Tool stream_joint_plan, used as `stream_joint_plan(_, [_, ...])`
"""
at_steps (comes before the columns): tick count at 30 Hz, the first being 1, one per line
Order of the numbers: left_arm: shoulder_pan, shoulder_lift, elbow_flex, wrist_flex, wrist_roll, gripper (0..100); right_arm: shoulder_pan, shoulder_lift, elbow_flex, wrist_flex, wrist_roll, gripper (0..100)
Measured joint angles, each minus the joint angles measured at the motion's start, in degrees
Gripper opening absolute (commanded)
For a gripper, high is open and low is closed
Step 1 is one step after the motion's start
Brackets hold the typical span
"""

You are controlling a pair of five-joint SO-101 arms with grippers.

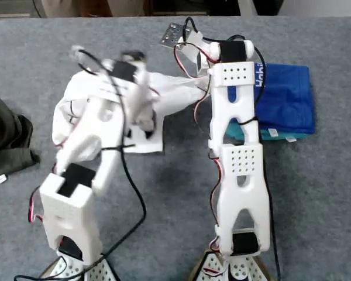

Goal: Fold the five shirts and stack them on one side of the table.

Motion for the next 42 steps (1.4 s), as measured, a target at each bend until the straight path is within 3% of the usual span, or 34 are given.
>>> stream_joint_plan(6, [1.7,0.1,11.9,-11.5,6.3,21,0.3,0.0,-0.4,0.0,0.0,0.2])
stream_joint_plan(11, [3.4,0.1,13.6,-16.7,10.8,21,0.7,0.0,-0.4,0.0,0.0,0.2])
stream_joint_plan(22, [5.5,0.0,15.3,-21.7,11.3,21,0.8,0.0,-0.4,0.0,0.0,0.2])
stream_joint_plan(29, [5.5,0.0,24.9,-32.4,11.3,21,0.8,0.0,-0.4,0.0,0.0,0.2])
stream_joint_plan(36, [5.5,-0.1,25.7,-34.2,11.3,21,0.8,0.0,-0.4,0.0,0.0,0.2])
stream_joint_plan(42, [5.8,-0.1,25.9,-35.1,11.3,7,0.8,0.0,-0.4,0.0,0.0,0.2])
